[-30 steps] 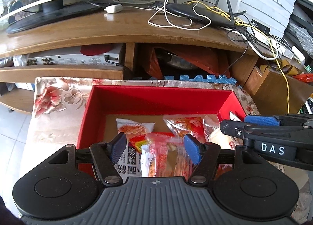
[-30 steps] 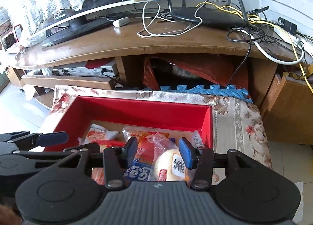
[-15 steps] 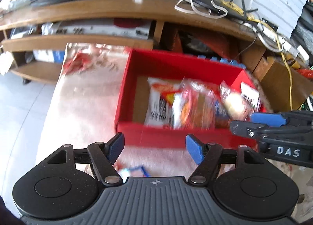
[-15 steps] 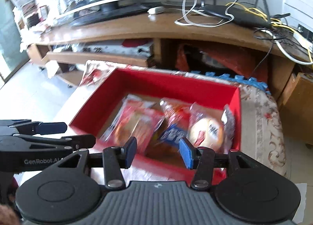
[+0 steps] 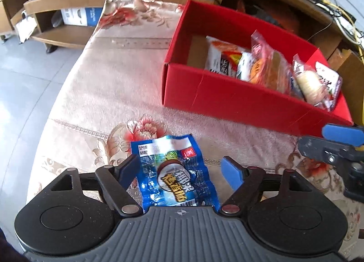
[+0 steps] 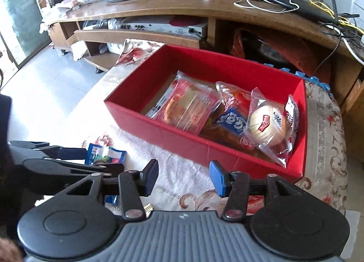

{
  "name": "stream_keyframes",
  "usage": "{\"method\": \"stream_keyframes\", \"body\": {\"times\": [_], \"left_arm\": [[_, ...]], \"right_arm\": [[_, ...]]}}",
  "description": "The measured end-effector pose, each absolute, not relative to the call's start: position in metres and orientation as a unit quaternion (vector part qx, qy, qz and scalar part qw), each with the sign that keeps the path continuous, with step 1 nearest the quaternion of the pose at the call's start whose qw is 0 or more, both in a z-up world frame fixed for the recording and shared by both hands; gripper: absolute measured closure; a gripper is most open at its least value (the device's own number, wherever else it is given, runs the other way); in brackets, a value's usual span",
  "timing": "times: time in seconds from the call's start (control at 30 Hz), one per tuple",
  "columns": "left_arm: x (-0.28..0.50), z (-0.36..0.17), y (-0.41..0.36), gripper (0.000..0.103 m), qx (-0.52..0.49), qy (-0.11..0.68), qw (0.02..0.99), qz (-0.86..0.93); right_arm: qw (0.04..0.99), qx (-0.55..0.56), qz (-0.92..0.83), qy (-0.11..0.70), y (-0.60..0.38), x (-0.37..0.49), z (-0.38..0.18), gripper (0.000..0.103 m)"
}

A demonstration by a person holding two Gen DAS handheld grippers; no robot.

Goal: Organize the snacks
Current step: 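Grasp the blue sausage packet with the left tool while the right tool grasps the gold packet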

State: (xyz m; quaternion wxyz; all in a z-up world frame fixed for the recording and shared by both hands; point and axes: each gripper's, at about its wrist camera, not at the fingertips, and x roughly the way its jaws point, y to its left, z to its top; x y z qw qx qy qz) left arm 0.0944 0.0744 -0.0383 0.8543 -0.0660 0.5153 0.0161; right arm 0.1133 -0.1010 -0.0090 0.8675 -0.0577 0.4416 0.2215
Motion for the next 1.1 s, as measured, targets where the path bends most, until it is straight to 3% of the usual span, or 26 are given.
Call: {"method": "stream_keyframes", "body": {"times": [0.53, 0.7, 1.1], "left_arm": [[0.088, -0.043, 0.073, 0.017, -0.058, 0.524, 0.849, 0.022], [0.087, -0.043, 0.069, 0.026, -0.038, 0.52, 0.853, 0.019], [0.08, -0.036, 0.082, 0.028, -0.044, 0.518, 0.854, -0.013]], "right_arm": [[0.852, -0.073, 0.235, 0.463, -0.095, 0.108, -0.02, 0.052], [0.85, -0.075, 0.235, 0.466, -0.096, 0.107, -0.022, 0.052], [0.813, -0.107, 0.281, 0.498, -0.089, 0.1, -0.044, 0.051]]}}
